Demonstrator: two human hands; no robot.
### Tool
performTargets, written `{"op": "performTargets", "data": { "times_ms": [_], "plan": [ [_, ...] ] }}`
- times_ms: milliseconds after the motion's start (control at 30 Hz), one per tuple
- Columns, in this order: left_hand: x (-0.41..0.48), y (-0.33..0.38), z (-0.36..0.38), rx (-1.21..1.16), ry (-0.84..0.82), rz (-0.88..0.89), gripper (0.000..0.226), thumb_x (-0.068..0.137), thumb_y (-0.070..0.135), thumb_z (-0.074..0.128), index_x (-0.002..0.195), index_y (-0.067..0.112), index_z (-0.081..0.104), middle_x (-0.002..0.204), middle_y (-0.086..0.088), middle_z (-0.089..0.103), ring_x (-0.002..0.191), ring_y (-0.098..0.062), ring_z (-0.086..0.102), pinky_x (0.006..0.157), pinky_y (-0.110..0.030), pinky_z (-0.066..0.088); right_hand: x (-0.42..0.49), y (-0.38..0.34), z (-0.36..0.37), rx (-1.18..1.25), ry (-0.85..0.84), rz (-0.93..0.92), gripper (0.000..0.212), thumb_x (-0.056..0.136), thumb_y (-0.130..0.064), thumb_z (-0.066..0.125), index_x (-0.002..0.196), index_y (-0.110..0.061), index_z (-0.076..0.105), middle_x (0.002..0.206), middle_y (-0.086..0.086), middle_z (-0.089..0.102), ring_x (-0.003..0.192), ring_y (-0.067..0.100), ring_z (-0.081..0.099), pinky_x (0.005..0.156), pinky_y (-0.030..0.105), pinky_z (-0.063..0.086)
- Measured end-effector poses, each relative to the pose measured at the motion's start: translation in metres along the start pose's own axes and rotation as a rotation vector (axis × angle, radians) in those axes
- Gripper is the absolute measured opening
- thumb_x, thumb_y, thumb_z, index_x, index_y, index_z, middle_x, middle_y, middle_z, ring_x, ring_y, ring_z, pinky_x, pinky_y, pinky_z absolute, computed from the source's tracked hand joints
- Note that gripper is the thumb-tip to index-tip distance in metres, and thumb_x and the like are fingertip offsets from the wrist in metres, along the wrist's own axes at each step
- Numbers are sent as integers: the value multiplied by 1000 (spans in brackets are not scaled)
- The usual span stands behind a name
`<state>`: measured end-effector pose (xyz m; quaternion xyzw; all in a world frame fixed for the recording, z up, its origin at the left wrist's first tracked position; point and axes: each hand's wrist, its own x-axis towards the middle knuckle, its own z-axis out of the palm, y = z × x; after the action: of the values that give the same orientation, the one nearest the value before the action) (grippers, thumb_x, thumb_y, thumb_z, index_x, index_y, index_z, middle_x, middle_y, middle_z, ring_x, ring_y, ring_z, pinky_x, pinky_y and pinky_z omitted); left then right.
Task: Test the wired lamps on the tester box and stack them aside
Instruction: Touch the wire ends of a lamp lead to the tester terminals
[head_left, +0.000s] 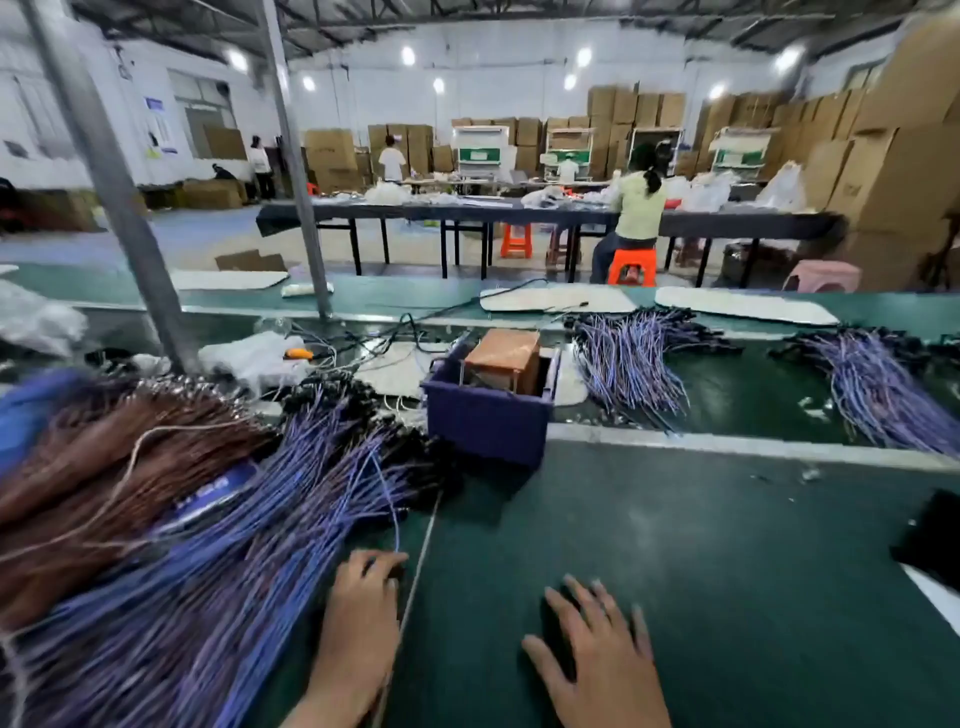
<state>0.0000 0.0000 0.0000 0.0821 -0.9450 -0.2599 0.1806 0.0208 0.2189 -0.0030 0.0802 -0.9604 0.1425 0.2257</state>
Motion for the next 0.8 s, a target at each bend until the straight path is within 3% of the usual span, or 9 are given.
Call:
{"op": "performTargets", "data": {
  "times_ms": [67,133,267,333,400,533,633,733,800],
  "plan": [
    [-1,5,-10,-130,-59,-67,35,92,-4,48,119,13,61,112,-7,57,103,-23,54,91,-29,40,-2,-2,-7,-6,-256,61,49,90,-60,46,133,-37,53,147,-14,42,140,11,33,115,49,20],
    [2,11,-23,-226,-50,-120,34,90,-6,48,117,14,58,103,-6,59,93,-22,56,80,-27,42,0,0,-11,19,-383,116,52,95,-60,34,144,-40,35,154,-19,24,146,7,12,118,45,4],
    [9,12,-47,-424,4,-205,27,91,-2,51,105,20,45,85,-3,59,71,-20,61,60,-33,46,28,-18,-26,203,-295,65,35,98,-32,47,132,-29,52,132,-10,56,122,14,51,107,29,33],
    [20,17,-59,-564,-10,-224,28,91,-4,48,105,20,45,84,-4,56,65,-18,66,64,-38,52,54,-41,-29,328,-238,-35,49,96,-8,43,140,-31,45,123,-4,60,109,18,58,94,29,44],
    [25,23,-66,-681,-76,-228,29,90,-6,48,101,21,51,83,-5,56,53,-10,63,58,-30,54,81,-68,-27,435,-322,-139,69,92,5,38,145,-40,34,114,3,62,96,23,61,85,32,50],
    [45,8,-72,-334,-58,-57,23,89,9,58,87,32,62,72,8,67,57,0,58,53,-11,42,113,-99,-2,644,-430,-147,55,94,3,37,135,-30,52,113,6,66,89,18,62,80,23,47],
    [98,5,-67,-87,125,17,11,92,18,59,97,21,68,90,2,68,85,-17,64,74,-28,51,118,-93,31,649,-393,-167,38,95,-5,43,123,-20,63,115,1,67,107,15,62,95,28,47],
    [157,22,-50,203,-65,-7,31,95,33,55,119,14,61,114,-10,60,109,-28,55,92,-40,46,115,-76,56,682,-343,-191,33,95,-9,49,122,-19,64,112,-5,66,105,9,60,92,19,45],
    [179,29,-35,416,-165,-47,31,94,36,54,116,14,59,115,-9,60,110,-29,55,92,-40,45,111,-65,67,751,-279,-190,32,90,-7,53,117,-20,67,104,-10,66,97,2,61,86,13,45]
  ]
}}
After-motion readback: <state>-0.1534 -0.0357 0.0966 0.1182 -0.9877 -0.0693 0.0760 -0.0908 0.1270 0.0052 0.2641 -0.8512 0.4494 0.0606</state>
